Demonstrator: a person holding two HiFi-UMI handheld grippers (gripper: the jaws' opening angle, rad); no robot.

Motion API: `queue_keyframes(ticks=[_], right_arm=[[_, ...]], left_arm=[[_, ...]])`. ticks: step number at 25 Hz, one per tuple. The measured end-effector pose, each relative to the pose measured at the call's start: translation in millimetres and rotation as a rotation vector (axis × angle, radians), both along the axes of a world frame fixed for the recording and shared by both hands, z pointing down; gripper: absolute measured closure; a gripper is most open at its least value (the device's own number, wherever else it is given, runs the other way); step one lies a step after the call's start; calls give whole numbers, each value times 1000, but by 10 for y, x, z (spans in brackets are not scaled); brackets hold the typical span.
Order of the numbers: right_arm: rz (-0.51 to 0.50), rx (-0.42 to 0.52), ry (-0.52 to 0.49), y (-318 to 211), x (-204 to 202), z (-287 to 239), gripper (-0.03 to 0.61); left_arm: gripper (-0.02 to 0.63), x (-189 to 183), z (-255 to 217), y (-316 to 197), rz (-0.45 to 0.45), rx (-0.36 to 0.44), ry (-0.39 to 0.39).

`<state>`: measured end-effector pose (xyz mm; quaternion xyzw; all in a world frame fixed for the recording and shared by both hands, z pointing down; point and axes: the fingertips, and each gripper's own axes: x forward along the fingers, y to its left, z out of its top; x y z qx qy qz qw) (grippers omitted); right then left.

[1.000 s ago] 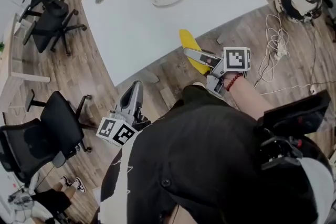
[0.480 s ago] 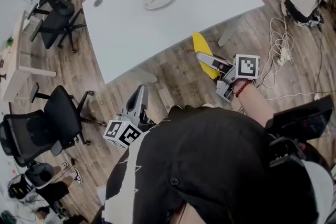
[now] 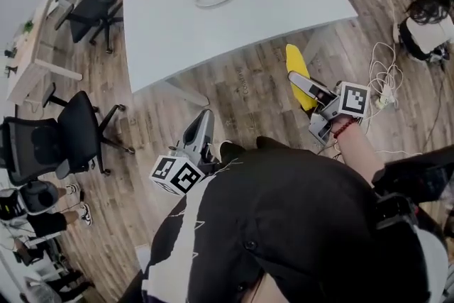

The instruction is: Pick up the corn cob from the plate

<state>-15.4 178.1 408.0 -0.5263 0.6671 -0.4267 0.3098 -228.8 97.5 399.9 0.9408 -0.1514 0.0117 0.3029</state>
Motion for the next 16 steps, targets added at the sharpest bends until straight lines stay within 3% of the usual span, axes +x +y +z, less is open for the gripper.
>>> queue_keyframes(ticks=[10, 16], right_arm=[[-9, 41, 26, 76, 30, -52, 316], [-20, 47, 15, 203, 48, -36, 316]], left_arm=[[601, -151, -146, 128, -42, 52, 43], [601, -177, -68, 323, -47, 59, 0]])
